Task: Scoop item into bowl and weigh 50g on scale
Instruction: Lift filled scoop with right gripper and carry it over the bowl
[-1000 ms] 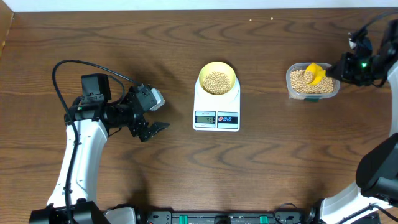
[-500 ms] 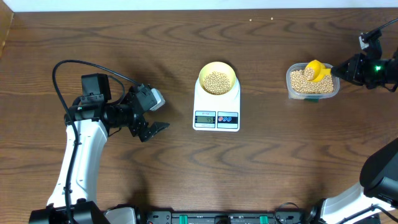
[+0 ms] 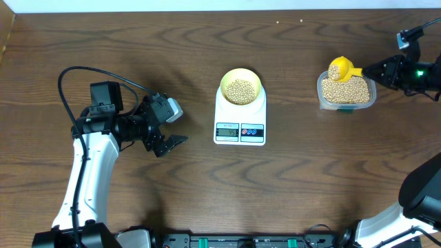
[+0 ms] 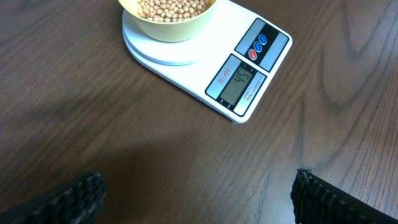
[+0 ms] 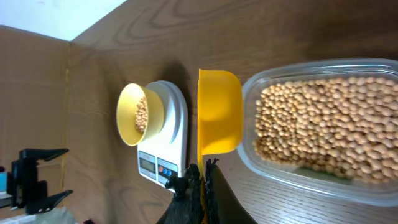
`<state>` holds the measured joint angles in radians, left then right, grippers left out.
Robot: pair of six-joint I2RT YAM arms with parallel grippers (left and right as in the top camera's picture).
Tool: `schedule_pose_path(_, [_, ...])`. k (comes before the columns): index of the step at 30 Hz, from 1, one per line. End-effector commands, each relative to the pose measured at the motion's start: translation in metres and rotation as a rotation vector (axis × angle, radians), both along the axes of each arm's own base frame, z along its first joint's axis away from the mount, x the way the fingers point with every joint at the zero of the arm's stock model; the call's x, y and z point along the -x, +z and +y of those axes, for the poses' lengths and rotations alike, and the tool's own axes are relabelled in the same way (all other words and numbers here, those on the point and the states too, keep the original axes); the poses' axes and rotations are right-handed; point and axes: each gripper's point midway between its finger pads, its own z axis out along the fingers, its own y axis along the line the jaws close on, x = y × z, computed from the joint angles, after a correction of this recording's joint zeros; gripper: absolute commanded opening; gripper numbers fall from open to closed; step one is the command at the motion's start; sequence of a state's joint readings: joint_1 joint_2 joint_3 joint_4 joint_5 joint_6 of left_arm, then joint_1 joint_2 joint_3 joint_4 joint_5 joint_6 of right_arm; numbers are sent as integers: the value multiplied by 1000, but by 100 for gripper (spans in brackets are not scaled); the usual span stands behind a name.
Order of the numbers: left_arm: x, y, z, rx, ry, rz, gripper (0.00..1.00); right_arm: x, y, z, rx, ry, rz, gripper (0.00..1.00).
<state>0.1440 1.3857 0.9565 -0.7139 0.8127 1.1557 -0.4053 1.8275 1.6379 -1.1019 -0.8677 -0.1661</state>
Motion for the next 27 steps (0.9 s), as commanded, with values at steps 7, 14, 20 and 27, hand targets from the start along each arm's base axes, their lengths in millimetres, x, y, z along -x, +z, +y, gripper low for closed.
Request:
schedule_pose_path(7, [3, -4, 0, 8, 3, 20, 98, -6, 20, 55, -29, 141, -83, 1])
schedule_pose_path(14, [3, -4, 0, 8, 3, 20, 98, -18, 27, 99, -42, 203, -121, 1])
schedule_pose_path(20, [3, -4, 0, 8, 3, 20, 98, -22, 33, 141, -36, 295, -185, 1])
schedule_pose_path(27, [3, -4, 0, 8, 3, 20, 97, -13, 35, 187, -30, 400, -210, 1])
